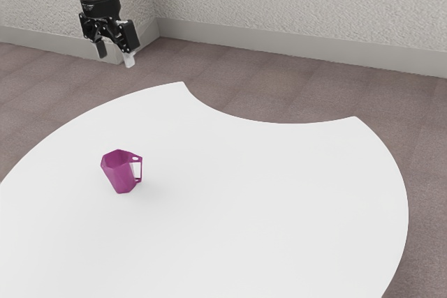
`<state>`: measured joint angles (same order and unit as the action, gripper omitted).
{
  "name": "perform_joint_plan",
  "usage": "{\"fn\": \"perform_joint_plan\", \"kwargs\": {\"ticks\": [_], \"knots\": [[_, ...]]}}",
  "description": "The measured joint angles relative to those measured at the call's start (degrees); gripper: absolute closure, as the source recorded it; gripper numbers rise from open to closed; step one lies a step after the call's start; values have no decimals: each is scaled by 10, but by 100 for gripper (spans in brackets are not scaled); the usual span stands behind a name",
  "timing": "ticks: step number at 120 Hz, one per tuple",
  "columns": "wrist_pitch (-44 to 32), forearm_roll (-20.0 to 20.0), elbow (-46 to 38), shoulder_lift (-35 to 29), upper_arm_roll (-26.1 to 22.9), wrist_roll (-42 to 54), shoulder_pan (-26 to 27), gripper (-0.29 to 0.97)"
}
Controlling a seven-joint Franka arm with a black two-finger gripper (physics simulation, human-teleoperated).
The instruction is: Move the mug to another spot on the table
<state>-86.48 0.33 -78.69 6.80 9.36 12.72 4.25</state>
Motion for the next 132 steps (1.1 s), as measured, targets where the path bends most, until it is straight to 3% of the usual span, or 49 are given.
{"fn": "perform_joint_plan", "kwargs": {"ticks": [41, 58, 77, 99, 132], "knots": [[0, 1, 1, 20, -5, 9, 8, 0], [-8, 6, 1, 44, -5, 70, 9, 0], [-10, 88, 0, 56, -19, 165, 47, 0], [-15, 129, 18, 145, -15, 251, 48, 0], [-32, 114, 14, 231, 2, 349, 30, 0]]}}
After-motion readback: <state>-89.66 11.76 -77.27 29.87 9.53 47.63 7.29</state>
